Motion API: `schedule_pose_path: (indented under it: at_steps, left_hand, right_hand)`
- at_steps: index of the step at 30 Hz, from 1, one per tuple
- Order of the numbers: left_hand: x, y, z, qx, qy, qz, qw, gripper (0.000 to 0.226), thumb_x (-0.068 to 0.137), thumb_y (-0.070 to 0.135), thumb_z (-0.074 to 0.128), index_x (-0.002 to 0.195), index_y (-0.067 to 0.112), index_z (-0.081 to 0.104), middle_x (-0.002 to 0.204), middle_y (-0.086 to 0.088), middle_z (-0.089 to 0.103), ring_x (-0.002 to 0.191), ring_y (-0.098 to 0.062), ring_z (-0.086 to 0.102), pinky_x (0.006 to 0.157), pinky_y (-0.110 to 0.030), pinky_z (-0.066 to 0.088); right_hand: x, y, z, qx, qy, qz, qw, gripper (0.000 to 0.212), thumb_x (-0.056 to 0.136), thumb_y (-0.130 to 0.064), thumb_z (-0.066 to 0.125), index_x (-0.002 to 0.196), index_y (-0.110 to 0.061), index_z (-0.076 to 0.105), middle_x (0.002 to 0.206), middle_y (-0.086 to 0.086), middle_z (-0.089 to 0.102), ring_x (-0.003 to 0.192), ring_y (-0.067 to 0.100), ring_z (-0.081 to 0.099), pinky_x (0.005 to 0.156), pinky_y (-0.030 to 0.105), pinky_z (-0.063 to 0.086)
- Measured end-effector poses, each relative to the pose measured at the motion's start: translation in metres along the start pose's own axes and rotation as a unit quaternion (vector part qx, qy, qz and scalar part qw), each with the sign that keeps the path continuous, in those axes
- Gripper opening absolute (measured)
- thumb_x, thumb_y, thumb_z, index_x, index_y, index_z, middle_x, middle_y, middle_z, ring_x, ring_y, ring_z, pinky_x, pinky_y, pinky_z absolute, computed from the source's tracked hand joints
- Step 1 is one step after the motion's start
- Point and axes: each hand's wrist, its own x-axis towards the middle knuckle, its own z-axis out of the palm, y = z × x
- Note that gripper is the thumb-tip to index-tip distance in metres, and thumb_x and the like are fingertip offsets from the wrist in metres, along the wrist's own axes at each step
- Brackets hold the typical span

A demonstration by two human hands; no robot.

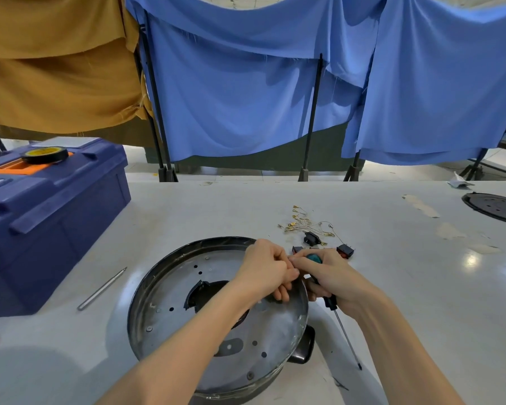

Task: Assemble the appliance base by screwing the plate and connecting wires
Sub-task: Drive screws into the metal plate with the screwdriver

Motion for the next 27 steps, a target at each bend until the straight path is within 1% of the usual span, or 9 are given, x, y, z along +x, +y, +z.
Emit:
schedule_pose_path:
  at_steps: [3, 8, 10, 12, 16, 18, 20, 23, 27]
  left_hand:
    - [0.003, -0.001, -0.005, 0.000, 0.044, 0.015, 0.999, 0.018, 0.090, 0.001, 0.059, 0.072, 0.005, 0.061, 0.053, -0.007, 0.061, 0.037, -0.018, 0.057, 0.038, -0.022, 0.043]
    - [0.003, -0.010, -0.006, 0.112, 0.052, 0.071, 0.990, 0.019, 0.092, 0.008, 0.060, 0.074, 0.013, 0.060, 0.063, -0.009, 0.061, 0.039, -0.015, 0.054, 0.044, -0.026, 0.048]
    - [0.004, -0.009, -0.006, 0.206, 0.056, 0.096, 0.972, 0.021, 0.090, 0.017, 0.065, 0.071, 0.022, 0.058, 0.073, -0.004, 0.066, 0.057, -0.017, 0.060, 0.058, -0.034, 0.053]
    - [0.003, -0.007, -0.008, 0.276, 0.064, 0.110, 0.953, 0.021, 0.089, 0.024, 0.066, 0.071, 0.028, 0.056, 0.082, 0.000, 0.068, 0.079, -0.020, 0.062, 0.071, -0.036, 0.051]
    - [-0.002, -0.006, -0.008, 0.327, 0.040, 0.129, 0.935, 0.018, 0.092, 0.025, 0.063, 0.077, 0.028, 0.053, 0.079, 0.004, 0.057, 0.087, -0.024, 0.060, 0.070, -0.034, 0.044]
    - [-0.004, -0.003, -0.011, 0.339, 0.027, 0.135, 0.931, 0.010, 0.091, 0.025, 0.064, 0.082, 0.027, 0.060, 0.082, 0.001, 0.060, 0.089, -0.025, 0.060, 0.072, -0.034, 0.046]
    - [-0.004, -0.001, -0.015, 0.357, 0.026, 0.138, 0.923, 0.005, 0.089, 0.027, 0.066, 0.092, 0.023, 0.067, 0.095, -0.001, 0.066, 0.094, -0.023, 0.060, 0.072, -0.031, 0.044]
    - [-0.006, 0.000, -0.013, 0.402, 0.038, 0.147, 0.903, 0.009, 0.091, 0.022, 0.064, 0.099, 0.020, 0.064, 0.106, -0.001, 0.065, 0.100, -0.024, 0.058, 0.073, -0.032, 0.041]
    - [-0.009, 0.002, -0.008, 0.460, 0.035, 0.171, 0.871, 0.008, 0.093, 0.018, 0.058, 0.101, 0.016, 0.058, 0.107, -0.002, 0.061, 0.098, -0.027, 0.058, 0.071, -0.033, 0.037]
  right_hand:
    - [0.000, 0.001, 0.000, 0.003, -0.001, 0.005, 1.000, 0.021, 0.094, -0.016, 0.063, 0.074, -0.011, 0.070, 0.067, 0.016, 0.043, 0.032, 0.013, 0.025, 0.038, 0.021, 0.035]
    - [-0.001, 0.000, -0.001, 0.004, -0.005, 0.004, 1.000, 0.020, 0.094, -0.016, 0.063, 0.077, -0.009, 0.070, 0.064, 0.013, 0.046, 0.032, 0.013, 0.026, 0.039, 0.023, 0.036]
    - [-0.002, -0.001, -0.001, 0.001, -0.007, 0.005, 1.000, 0.022, 0.094, -0.016, 0.063, 0.074, -0.010, 0.070, 0.062, 0.012, 0.047, 0.031, 0.013, 0.026, 0.039, 0.023, 0.036]
    - [-0.003, -0.002, 0.000, 0.002, -0.008, 0.007, 1.000, 0.022, 0.094, -0.015, 0.062, 0.074, -0.009, 0.070, 0.057, 0.008, 0.048, 0.031, 0.013, 0.027, 0.039, 0.023, 0.036]
    - [-0.004, -0.003, 0.000, 0.007, -0.011, 0.010, 1.000, 0.019, 0.094, -0.012, 0.062, 0.080, -0.002, 0.068, 0.065, 0.013, 0.050, 0.031, 0.014, 0.027, 0.040, 0.025, 0.036]
    - [-0.004, -0.003, -0.001, 0.002, -0.011, 0.015, 1.000, 0.019, 0.094, -0.012, 0.062, 0.084, 0.004, 0.066, 0.062, 0.013, 0.051, 0.032, 0.014, 0.027, 0.041, 0.025, 0.037]
    - [-0.004, -0.003, -0.001, -0.002, -0.009, 0.018, 1.000, 0.020, 0.094, -0.012, 0.062, 0.088, 0.007, 0.065, 0.057, 0.011, 0.052, 0.032, 0.014, 0.028, 0.041, 0.025, 0.037]
    - [-0.005, -0.003, 0.000, -0.003, -0.009, 0.014, 1.000, 0.018, 0.094, -0.012, 0.062, 0.085, 0.003, 0.067, 0.060, 0.014, 0.052, 0.032, 0.014, 0.028, 0.040, 0.024, 0.037]
    - [-0.004, -0.003, 0.000, 0.000, -0.011, 0.012, 1.000, 0.018, 0.094, -0.011, 0.062, 0.081, -0.001, 0.068, 0.061, 0.015, 0.052, 0.031, 0.014, 0.028, 0.040, 0.024, 0.037]
